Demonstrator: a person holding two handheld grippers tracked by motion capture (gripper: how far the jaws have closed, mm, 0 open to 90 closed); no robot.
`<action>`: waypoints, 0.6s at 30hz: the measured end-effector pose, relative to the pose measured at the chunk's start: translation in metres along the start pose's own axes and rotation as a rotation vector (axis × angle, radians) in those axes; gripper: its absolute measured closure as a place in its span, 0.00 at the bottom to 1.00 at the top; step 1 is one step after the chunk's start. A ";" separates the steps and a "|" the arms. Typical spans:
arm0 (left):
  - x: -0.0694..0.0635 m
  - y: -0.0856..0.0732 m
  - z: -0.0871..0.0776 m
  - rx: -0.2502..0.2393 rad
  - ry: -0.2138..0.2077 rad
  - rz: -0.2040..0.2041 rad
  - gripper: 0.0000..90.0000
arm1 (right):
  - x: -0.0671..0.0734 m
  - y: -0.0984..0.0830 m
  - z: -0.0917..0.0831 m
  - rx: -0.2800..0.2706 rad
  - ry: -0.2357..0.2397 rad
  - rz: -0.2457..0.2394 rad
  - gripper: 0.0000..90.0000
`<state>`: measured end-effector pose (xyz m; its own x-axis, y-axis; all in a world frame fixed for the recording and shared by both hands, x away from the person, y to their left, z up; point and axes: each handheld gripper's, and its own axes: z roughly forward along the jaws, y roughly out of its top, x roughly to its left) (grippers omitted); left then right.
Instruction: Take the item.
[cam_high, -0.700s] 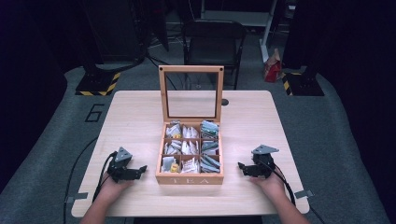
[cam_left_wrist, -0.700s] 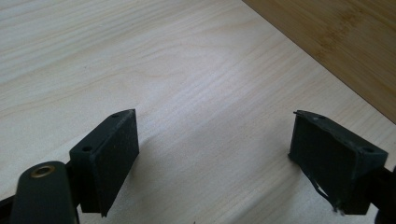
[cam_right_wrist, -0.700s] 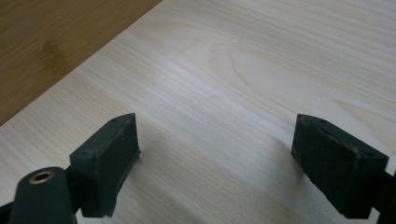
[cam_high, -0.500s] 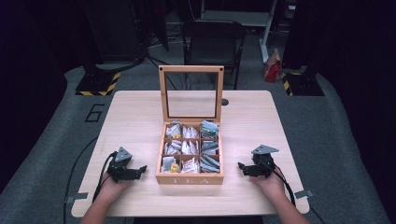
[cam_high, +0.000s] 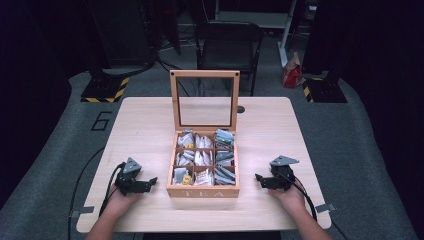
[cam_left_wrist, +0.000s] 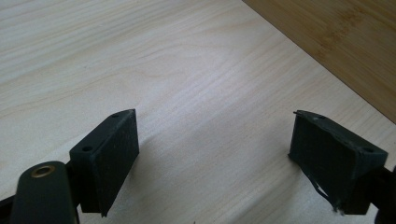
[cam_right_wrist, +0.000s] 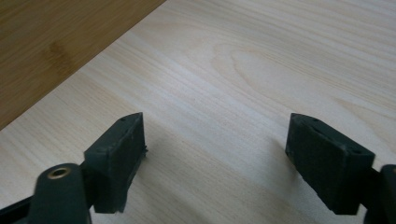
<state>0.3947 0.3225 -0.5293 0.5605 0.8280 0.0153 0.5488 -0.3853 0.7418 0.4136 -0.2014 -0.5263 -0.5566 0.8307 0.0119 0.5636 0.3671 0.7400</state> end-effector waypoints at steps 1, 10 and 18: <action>0.000 0.000 0.000 0.000 0.000 0.000 0.17 | 0.000 0.000 -0.001 0.004 0.007 -0.004 0.25; -0.001 -0.001 0.000 -0.002 -0.009 -0.015 0.17 | 0.004 0.005 -0.003 0.029 0.006 -0.008 0.44; -0.001 -0.001 -0.001 0.001 -0.009 -0.014 0.17 | 0.012 0.017 -0.014 0.021 0.022 -0.011 0.50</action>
<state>0.3933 0.3219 -0.5295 0.5581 0.8298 -0.0012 0.5577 -0.3741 0.7410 0.4078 -0.1911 -0.5043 -0.5759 0.8173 0.0185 0.5700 0.3851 0.7258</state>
